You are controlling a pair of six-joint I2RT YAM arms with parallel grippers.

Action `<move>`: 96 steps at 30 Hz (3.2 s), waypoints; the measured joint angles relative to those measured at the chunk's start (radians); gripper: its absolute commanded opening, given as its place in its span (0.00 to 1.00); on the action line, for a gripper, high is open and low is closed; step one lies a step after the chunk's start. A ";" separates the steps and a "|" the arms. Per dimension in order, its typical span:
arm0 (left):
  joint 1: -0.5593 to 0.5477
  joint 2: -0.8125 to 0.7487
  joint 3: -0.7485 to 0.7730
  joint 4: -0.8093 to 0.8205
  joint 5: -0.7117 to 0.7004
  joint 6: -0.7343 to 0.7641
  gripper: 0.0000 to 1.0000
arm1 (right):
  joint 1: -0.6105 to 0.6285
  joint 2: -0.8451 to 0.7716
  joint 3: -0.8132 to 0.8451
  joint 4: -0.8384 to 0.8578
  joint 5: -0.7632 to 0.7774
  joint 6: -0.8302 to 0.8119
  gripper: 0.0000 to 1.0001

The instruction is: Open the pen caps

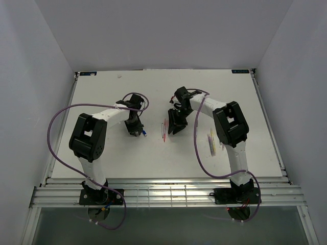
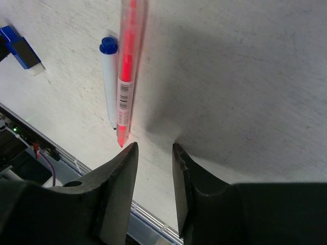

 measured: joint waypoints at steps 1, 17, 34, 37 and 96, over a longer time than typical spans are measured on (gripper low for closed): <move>0.001 0.003 0.004 -0.003 0.002 -0.002 0.36 | 0.000 0.000 0.000 0.000 0.000 0.000 0.42; 0.003 0.003 0.014 -0.023 0.027 -0.039 0.47 | -0.005 -0.119 -0.007 -0.019 0.129 -0.055 0.57; -0.002 -0.156 -0.023 -0.182 0.115 -0.092 0.51 | -0.084 -0.334 -0.149 -0.041 0.359 -0.037 0.65; -0.007 -0.159 0.021 -0.176 0.132 -0.070 0.51 | -0.113 -0.329 -0.154 -0.056 0.394 -0.032 0.59; -0.040 -0.203 0.007 0.276 0.713 0.032 0.43 | -0.117 -0.215 -0.090 0.276 -0.257 0.234 0.08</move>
